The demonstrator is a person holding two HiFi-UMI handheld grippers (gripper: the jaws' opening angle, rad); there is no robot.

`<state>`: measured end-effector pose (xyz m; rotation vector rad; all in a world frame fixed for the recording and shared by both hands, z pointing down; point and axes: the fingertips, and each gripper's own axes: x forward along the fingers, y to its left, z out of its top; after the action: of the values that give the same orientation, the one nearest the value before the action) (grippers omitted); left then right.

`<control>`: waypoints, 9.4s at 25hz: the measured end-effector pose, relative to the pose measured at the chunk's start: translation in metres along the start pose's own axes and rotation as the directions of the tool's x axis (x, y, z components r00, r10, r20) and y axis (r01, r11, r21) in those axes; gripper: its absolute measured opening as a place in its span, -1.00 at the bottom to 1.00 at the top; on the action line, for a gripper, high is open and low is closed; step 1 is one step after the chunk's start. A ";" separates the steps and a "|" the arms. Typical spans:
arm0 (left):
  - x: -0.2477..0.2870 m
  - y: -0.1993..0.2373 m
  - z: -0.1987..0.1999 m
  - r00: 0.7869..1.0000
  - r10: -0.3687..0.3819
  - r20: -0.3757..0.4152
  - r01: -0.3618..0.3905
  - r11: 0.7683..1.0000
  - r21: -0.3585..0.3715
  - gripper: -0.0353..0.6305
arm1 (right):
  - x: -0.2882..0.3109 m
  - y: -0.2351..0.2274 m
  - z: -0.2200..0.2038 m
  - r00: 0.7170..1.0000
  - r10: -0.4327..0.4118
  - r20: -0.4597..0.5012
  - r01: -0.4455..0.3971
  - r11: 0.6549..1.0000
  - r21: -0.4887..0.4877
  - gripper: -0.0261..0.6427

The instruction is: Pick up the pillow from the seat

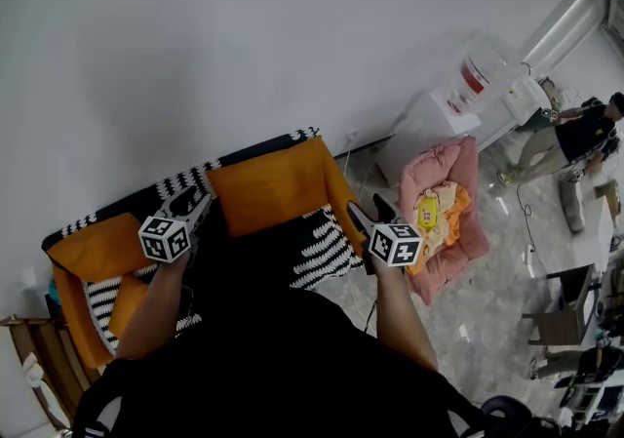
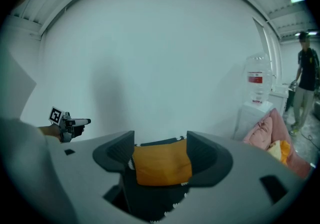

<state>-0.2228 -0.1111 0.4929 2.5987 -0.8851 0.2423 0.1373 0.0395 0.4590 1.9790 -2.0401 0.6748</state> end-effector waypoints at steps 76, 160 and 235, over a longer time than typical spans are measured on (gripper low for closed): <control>0.121 -0.020 -0.011 0.861 0.506 -0.054 -0.507 0.844 -0.173 -0.31 | 0.272 -0.176 0.058 0.869 0.417 -0.266 -0.454 0.886 -0.092 0.09; 0.223 0.245 -0.265 0.773 0.500 -0.390 -0.633 0.635 -0.443 -0.03 | 0.498 -0.207 -0.143 0.870 0.176 -0.460 -0.091 0.975 0.202 0.13; 0.241 0.228 -0.257 0.797 0.496 -0.345 -0.601 0.594 -0.535 -0.55 | 0.503 -0.217 -0.163 0.904 0.209 -0.373 -0.005 0.879 0.478 -0.70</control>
<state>-0.1842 -0.3051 0.8630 1.6044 -1.4163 0.2603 0.2908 -0.3266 0.8705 1.7242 -1.8469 1.5959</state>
